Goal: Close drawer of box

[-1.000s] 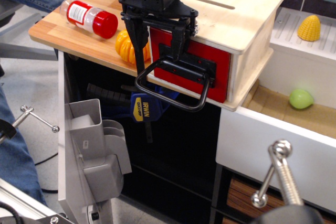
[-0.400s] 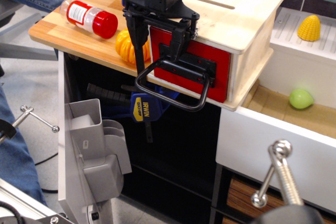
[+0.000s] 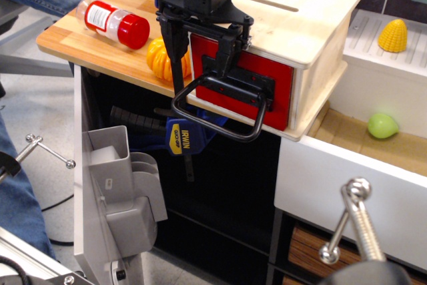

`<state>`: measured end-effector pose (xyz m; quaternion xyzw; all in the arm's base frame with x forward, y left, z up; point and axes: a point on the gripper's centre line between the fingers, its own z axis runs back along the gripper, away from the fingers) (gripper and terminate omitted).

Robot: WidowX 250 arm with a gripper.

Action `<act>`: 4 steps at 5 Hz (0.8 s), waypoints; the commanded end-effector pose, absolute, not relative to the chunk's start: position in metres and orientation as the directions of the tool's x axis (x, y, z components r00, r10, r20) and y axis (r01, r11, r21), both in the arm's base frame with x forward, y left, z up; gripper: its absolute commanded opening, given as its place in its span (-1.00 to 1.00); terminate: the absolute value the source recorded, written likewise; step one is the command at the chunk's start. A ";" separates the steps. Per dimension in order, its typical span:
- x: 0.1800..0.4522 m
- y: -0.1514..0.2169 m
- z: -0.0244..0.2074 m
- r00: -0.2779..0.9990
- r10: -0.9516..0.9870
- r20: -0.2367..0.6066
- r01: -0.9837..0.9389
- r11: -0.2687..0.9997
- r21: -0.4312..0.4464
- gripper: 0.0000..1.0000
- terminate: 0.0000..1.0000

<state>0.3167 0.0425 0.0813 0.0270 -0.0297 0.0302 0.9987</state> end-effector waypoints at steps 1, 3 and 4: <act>0.339 0.047 0.110 0.974 0.107 0.199 -0.119 0.992 0.050 1.00 -1.00; 0.339 0.047 0.110 0.974 0.107 0.199 -0.119 0.992 0.050 1.00 -1.00; 0.339 0.047 0.110 0.974 0.107 0.199 -0.119 0.992 0.050 1.00 1.00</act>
